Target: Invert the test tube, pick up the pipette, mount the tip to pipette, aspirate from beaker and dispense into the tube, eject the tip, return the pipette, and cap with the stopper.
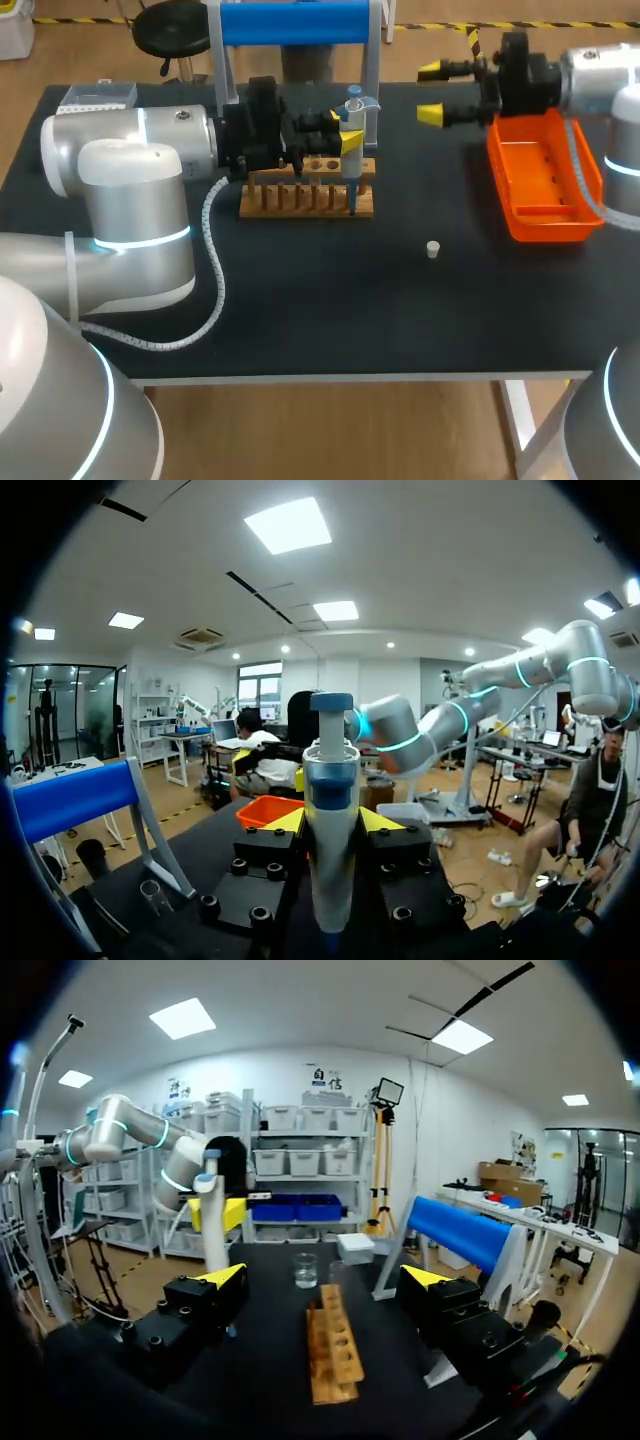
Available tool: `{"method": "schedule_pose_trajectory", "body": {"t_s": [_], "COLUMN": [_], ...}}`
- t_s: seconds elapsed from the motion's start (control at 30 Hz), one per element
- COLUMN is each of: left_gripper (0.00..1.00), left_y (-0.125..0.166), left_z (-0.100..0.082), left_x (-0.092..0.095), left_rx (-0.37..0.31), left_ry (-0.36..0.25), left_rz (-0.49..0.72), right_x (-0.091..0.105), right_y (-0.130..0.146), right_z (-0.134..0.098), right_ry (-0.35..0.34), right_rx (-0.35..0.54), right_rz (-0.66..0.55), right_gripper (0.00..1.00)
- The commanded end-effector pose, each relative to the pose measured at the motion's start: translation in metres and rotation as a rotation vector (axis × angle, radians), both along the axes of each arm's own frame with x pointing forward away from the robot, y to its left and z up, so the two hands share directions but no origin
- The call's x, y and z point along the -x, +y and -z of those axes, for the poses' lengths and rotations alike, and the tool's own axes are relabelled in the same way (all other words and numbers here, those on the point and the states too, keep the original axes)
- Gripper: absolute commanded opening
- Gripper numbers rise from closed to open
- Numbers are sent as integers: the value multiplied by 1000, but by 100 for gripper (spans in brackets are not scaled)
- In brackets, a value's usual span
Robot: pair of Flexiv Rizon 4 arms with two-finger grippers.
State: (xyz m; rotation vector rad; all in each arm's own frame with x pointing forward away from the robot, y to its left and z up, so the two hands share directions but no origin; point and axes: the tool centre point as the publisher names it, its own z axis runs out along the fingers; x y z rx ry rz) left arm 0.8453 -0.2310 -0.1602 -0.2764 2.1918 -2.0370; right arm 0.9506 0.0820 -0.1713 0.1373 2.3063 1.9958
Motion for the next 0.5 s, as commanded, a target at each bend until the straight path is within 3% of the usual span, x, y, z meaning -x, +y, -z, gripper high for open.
{"method": "schedule_pose_trajectory", "body": {"t_s": [0.03,0.33,0.5], "left_gripper": [0,0,0], "left_y": [-1,-1,-1], "left_z": [1,1,1], "left_x": [1,1,1], "left_rx": [3,3,3], "left_ry": [-2,-2,-2], "left_rz": [-6,-6,-6], "right_x": [-30,-87,-102], "right_y": [17,44,55], "right_z": [-14,-19,-11], "right_ry": [-11,-30,-15], "right_rx": [19,47,59], "right_rz": [25,89,115], "right_gripper": [100,100,100]}}
